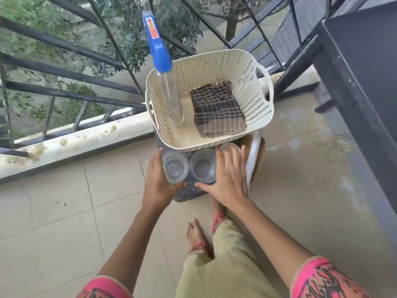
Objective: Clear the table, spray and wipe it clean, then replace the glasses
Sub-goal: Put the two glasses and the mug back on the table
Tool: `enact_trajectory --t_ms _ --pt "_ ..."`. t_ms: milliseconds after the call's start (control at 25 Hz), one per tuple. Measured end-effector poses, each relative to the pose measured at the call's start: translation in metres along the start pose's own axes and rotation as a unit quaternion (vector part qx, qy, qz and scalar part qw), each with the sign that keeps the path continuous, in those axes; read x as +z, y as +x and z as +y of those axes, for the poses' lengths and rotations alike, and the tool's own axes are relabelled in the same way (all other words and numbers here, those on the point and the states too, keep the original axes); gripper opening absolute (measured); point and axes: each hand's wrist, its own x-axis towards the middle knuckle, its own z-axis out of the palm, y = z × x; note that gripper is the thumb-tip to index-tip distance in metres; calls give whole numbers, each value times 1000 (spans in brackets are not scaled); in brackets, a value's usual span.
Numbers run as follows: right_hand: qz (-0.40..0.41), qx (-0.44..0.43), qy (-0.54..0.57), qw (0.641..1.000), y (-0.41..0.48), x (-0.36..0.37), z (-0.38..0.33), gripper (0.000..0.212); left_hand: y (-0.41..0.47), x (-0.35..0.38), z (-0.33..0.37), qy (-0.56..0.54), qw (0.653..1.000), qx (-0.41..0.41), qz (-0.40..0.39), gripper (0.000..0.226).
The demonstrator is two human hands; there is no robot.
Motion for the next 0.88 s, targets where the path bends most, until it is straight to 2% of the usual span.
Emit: enact_trajectory --t_ms 160,320,440,600,880 --pt "-3 27 53 998 8 1 -4 95 0 -1 0 2 1000 -16 25 89" --pt "-30 41 137 989 0 -17 -10 99 -21 -18 12 -17 998 -5 63 89" --pt "-34 71 259 963 -17 -55 -20 100 -51 -44 40 -25 993 7 119 93" --pt "41 112 386 915 -27 -140 -36 96 -82 -100 104 -29 983 85 158 94" --pt "215 114 423 873 -17 -332 -13 88 -88 -179 282 -27 961 216 172 92"
